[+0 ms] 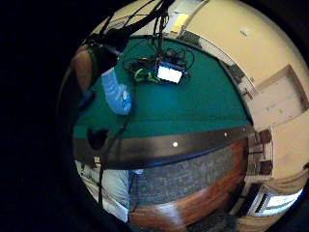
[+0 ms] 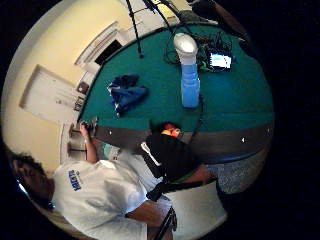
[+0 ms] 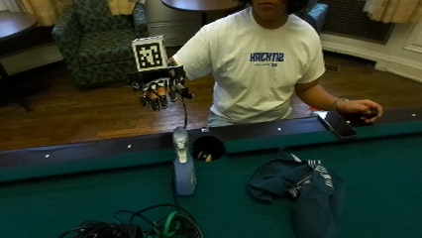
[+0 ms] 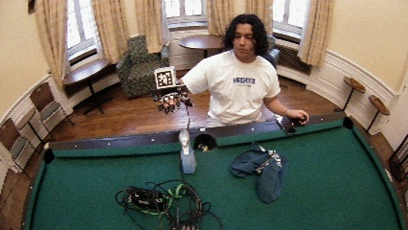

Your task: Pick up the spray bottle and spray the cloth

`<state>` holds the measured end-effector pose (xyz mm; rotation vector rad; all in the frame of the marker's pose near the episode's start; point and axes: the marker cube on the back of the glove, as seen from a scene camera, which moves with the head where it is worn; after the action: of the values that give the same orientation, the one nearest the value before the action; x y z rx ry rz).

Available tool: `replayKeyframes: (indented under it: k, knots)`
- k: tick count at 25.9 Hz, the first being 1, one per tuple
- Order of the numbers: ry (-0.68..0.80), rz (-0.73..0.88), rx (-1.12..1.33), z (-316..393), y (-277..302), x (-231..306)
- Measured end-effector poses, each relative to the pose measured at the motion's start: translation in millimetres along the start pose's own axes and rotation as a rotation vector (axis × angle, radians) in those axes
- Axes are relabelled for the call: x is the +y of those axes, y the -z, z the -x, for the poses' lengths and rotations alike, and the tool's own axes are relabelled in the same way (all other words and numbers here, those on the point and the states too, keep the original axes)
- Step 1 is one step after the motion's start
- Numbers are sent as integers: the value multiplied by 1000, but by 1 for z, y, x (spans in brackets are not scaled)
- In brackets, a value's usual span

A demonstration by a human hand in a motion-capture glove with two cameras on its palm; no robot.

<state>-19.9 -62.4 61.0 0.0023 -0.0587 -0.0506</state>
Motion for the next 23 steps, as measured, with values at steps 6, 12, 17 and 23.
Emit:
replayKeyframes:
  k: [6,12,17,23]
  knots:
    - [-26,-15,-66,-1,-23,-27]
    - [-55,20,-182,-3,-46,-52]
    - [-76,52,-300,-2,-66,-74]
    - [-95,79,-430,-4,-85,-89]
